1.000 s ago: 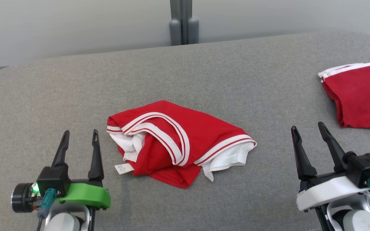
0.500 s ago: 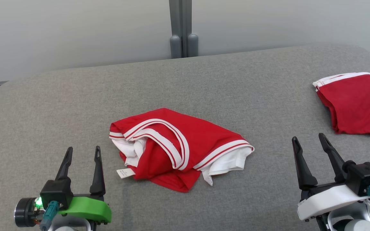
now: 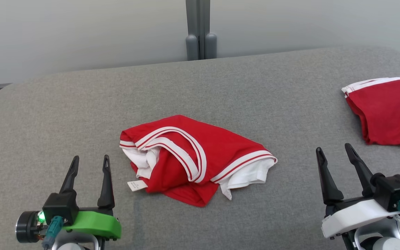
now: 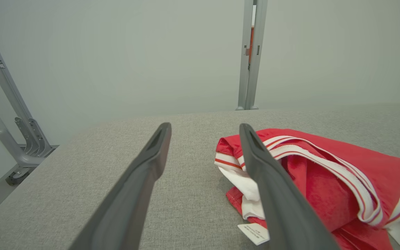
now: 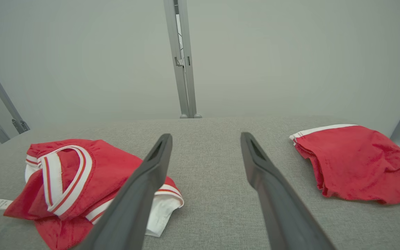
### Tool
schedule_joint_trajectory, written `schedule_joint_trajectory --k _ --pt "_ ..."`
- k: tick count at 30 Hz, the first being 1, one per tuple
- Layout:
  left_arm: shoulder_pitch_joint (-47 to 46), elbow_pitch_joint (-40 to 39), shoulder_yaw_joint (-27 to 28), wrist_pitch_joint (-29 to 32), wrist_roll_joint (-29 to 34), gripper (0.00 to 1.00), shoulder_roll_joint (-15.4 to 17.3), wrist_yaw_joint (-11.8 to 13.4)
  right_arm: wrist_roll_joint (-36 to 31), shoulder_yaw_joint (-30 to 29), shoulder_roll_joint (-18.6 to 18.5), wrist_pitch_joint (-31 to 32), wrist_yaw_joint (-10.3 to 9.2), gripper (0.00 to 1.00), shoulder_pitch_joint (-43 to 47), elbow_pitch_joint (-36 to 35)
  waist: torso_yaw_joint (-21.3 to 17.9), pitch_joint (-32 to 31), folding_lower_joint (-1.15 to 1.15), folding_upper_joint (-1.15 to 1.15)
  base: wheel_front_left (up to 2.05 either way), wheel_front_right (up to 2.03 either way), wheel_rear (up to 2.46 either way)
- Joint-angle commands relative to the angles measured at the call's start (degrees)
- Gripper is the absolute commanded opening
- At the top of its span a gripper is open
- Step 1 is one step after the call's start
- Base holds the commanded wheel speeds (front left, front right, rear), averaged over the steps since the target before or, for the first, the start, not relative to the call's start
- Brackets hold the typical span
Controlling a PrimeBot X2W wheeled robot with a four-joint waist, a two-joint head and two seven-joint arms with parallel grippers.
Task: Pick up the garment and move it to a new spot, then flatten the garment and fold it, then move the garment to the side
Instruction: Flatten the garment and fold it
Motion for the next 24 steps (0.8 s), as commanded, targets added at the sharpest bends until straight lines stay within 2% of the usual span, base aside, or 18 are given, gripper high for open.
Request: schedule_joint_trajectory --k 1,6,10,17,24 --pt "-0.9 -0.4 0.1 0.0 0.2 1.0 0.0 0.0 -0.4 0.3 -0.3 0.3 -0.07 1.0 -0.4 0.1 0.3 0.5 0.0 0.0 0.0 0.0 0.0" --pt "-3.0 -2.0 -0.1 0.0 1.1 1.0 -0.4 -0.2 -0.2 3.8 -2.1 1.3 -0.07 1.0 -2.3 1.1 1.8 3.5 0.0 0.0 0.0 0.0 0.0" --pt "-6.1 -3.5 -0.6 0.0 2.5 1.0 -0.9 -0.9 0.7 9.5 -3.9 2.3 -0.07 1.0 -5.3 3.5 3.9 7.6 0.0 0.0 0.0 0.0 0.0" --pt "-11.2 -4.5 -1.3 0.0 4.4 1.0 -2.7 -2.1 2.6 20.0 -6.4 3.0 -0.08 1.0 -11.5 12.0 7.4 13.9 0.0 0.0 0.0 0.0 0.0" --pt "-13.3 -4.2 -0.7 0.0 6.0 1.0 -4.8 -3.1 2.7 23.9 -8.1 4.4 -0.08 1.0 -14.5 21.4 9.0 16.7 0.0 0.0 0.0 0.0 0.0"
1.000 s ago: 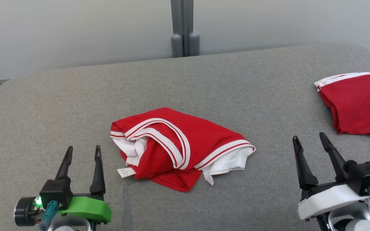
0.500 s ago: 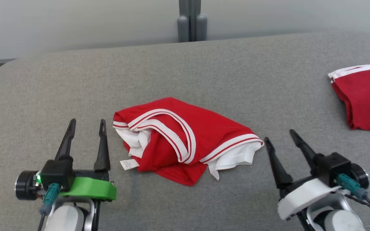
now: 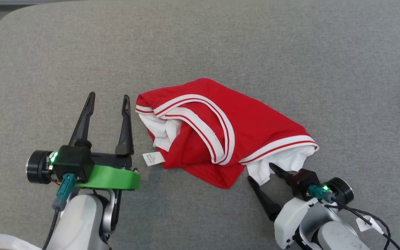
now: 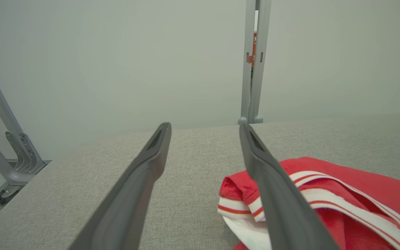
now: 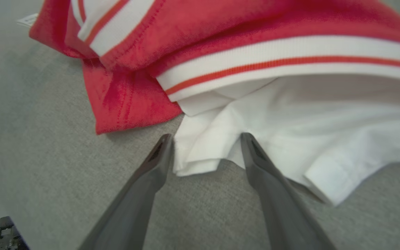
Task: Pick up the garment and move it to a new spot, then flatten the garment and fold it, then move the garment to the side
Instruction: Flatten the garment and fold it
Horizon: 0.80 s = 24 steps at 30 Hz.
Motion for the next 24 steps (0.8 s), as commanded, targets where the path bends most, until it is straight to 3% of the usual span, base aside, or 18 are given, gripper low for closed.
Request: schedule_joint_trajectory --k 1,2,3,4,9,17,21,24 --pt "-1.1 0.0 0.5 0.0 0.7 1.0 -0.3 -0.3 -0.2 0.1 -0.7 0.4 -0.09 1.0 -1.0 1.2 1.9 2.3 0.0 0.0 0.0 0.0 0.0" --pt "-1.1 0.0 0.7 0.0 0.9 1.0 -0.4 -0.4 -0.1 0.4 -0.7 0.6 -0.09 0.94 -1.2 2.4 1.9 2.4 0.0 0.0 0.0 0.0 0.0" --pt "-1.2 0.1 1.0 0.0 1.0 1.0 -0.5 -0.5 0.1 0.5 -0.8 0.7 -0.1 0.51 -1.3 3.1 1.7 2.5 0.0 0.0 0.0 0.0 0.0" --pt "-1.1 0.1 1.2 0.0 1.2 1.0 -0.7 -0.6 0.3 0.8 -0.8 0.5 -0.1 0.0 -1.6 3.6 1.5 2.5 0.0 0.0 0.0 0.0 0.0" --pt "-0.5 0.6 2.4 0.0 1.7 1.0 -1.2 -1.0 2.3 3.8 -1.3 -3.8 -0.03 0.0 -3.0 0.3 0.2 2.0 0.0 0.0 0.0 0.0 0.0" --pt "0.8 1.2 3.5 0.0 2.6 1.0 -1.5 -1.7 6.1 7.8 -2.9 -10.0 -0.05 0.0 -6.0 -14.2 -2.4 -0.2 0.0 0.0 0.0 0.0 0.0" --pt "1.0 1.3 3.8 0.0 3.1 1.0 -1.5 -2.1 6.8 3.2 -1.3 -11.5 -0.06 0.0 -8.2 -18.2 -3.6 -0.7 0.0 0.0 0.0 0.0 0.0" --pt "1.1 1.4 3.8 0.0 3.4 1.0 -1.6 -2.3 7.0 -4.4 1.3 -12.5 -0.06 0.0 -9.7 -16.9 -4.2 -0.8 0.0 0.0 0.0 0.0 0.0"
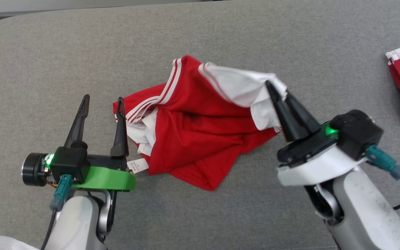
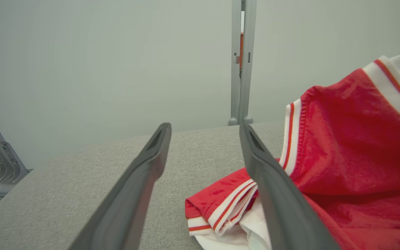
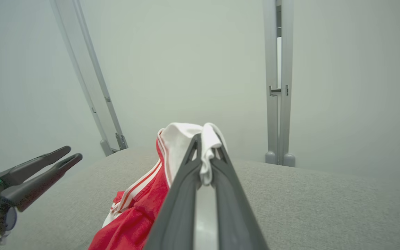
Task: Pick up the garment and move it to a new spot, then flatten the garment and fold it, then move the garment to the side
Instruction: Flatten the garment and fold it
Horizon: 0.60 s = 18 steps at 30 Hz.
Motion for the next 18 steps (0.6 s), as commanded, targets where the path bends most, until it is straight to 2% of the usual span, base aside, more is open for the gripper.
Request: schedule_joint_trajectory --k 1,8,14,15,16,17,18 --pt "0.5 0.1 0.2 0.0 0.5 1.0 -0.1 -0.2 0.3 -2.4 0.6 -0.5 -0.03 0.0 -0.6 1.1 -0.5 -0.2 0.0 0.0 0.0 0.0 0.0" --pt "-0.1 0.1 -0.3 0.0 1.1 1.0 -0.5 -0.7 1.8 -20.2 4.6 -2.5 -0.03 0.0 -1.3 12.1 -0.6 1.2 0.0 0.0 0.0 0.0 0.0" --pt "-0.9 0.0 -0.3 0.0 1.5 1.0 -0.6 -1.0 3.5 -29.8 5.0 -3.9 -0.03 0.02 -1.2 23.8 -0.7 3.1 0.0 0.0 0.0 0.0 0.0" --pt "-1.0 0.0 -0.2 0.0 1.5 1.0 -0.6 -1.1 3.4 -30.3 4.6 -4.0 -0.04 0.36 -1.4 25.1 -0.8 3.2 0.0 0.0 0.0 0.0 0.0" --pt "-1.0 0.1 -0.2 0.0 1.6 1.0 -0.6 -1.1 3.4 -30.5 4.5 -4.1 -0.04 0.82 -1.6 25.9 -0.9 3.3 0.0 0.0 0.0 0.0 0.0" --pt "-1.0 0.2 -0.1 0.0 1.7 1.0 -0.5 -1.1 3.0 -30.4 4.2 -4.3 -0.04 1.0 -1.8 26.6 -1.0 3.2 0.0 0.0 0.0 0.0 0.0" --pt "-0.9 0.3 -0.1 0.0 1.7 1.0 -0.5 -1.1 2.6 -30.2 4.1 -4.5 -0.04 1.0 -1.8 26.7 -1.2 3.1 0.0 0.0 0.0 0.0 0.0"
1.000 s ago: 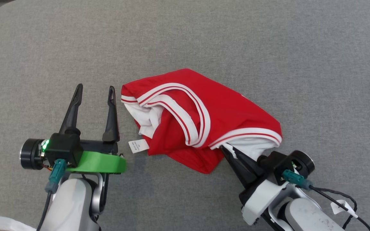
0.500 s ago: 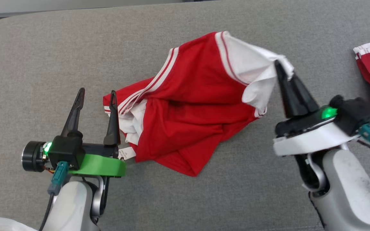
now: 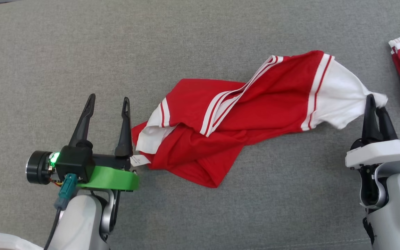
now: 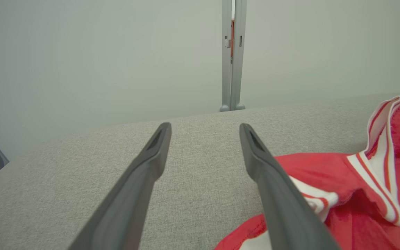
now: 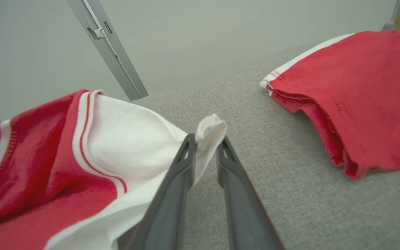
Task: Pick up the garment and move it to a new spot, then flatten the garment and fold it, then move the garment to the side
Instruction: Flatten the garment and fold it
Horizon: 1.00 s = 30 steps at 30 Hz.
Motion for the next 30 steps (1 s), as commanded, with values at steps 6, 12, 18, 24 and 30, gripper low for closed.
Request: schedule_joint_trajectory --k 6,12,18,24,30 --pt "2.0 0.8 1.4 0.0 0.3 1.0 0.8 0.6 -6.2 4.0 -1.6 -1.1 -0.05 1.0 3.6 -6.9 -2.2 -3.0 0.0 0.0 0.0 0.0 0.0" --pt "5.5 1.1 2.7 0.0 -0.4 1.0 1.3 1.3 -9.6 7.6 -1.8 0.0 -0.05 1.0 9.0 -15.5 -4.2 -6.8 0.0 0.0 0.0 0.0 0.0" --pt "8.6 1.4 3.1 0.0 -0.9 1.0 1.6 1.9 -11.5 9.1 -0.8 4.1 -0.05 1.0 15.5 -23.8 -4.6 -9.6 0.0 0.0 0.0 0.0 0.0" --pt "10.3 0.9 3.0 0.2 -1.3 1.0 1.9 2.3 -11.8 8.9 0.1 7.0 -0.05 1.0 19.7 -29.5 -4.4 -10.7 0.0 0.0 0.0 0.0 0.0" --pt "10.6 0.3 2.5 0.6 -1.5 1.0 2.0 2.6 -11.9 8.7 0.6 8.2 -0.05 1.0 20.7 -31.6 -4.0 -10.5 0.0 0.0 0.0 0.0 0.0"
